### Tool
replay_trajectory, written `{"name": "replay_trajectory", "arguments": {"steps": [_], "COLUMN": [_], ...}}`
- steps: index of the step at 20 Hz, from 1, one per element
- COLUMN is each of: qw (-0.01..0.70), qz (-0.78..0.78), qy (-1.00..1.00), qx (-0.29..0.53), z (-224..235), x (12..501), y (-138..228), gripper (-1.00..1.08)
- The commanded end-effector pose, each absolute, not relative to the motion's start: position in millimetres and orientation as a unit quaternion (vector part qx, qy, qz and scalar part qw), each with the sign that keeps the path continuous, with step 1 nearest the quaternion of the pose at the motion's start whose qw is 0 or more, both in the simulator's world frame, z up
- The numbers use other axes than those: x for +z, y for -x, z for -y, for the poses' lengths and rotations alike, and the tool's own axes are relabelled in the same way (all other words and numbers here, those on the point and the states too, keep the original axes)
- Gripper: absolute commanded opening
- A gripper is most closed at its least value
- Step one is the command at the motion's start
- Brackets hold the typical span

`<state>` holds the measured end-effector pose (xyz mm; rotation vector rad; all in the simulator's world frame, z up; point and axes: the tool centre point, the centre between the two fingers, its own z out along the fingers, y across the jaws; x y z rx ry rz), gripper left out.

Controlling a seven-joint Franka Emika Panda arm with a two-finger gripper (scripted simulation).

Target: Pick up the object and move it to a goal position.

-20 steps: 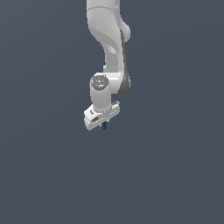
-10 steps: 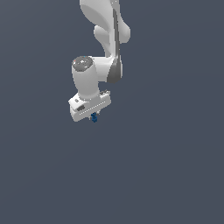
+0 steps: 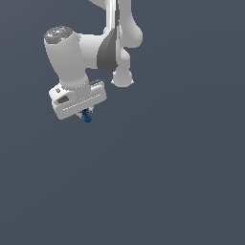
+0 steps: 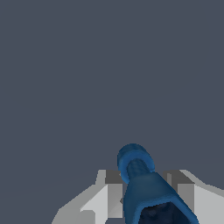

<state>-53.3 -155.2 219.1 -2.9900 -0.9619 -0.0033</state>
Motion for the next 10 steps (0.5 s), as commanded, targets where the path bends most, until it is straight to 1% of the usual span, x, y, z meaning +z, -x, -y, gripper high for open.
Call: {"name": "replay_trajectory", "arguments": {"steps": [1,5,10], "qw": [0.001,0.0,0.0], "qz": [0.307,0.307,0.306], "qy": [0.952,0.952,0.952], "qx": [0.0,0.0,0.0], "z": [165,176,182], "x": [234,250,257], "y": [53,53,51], "gripper": [-1.0,-1.0,-1.0]}}
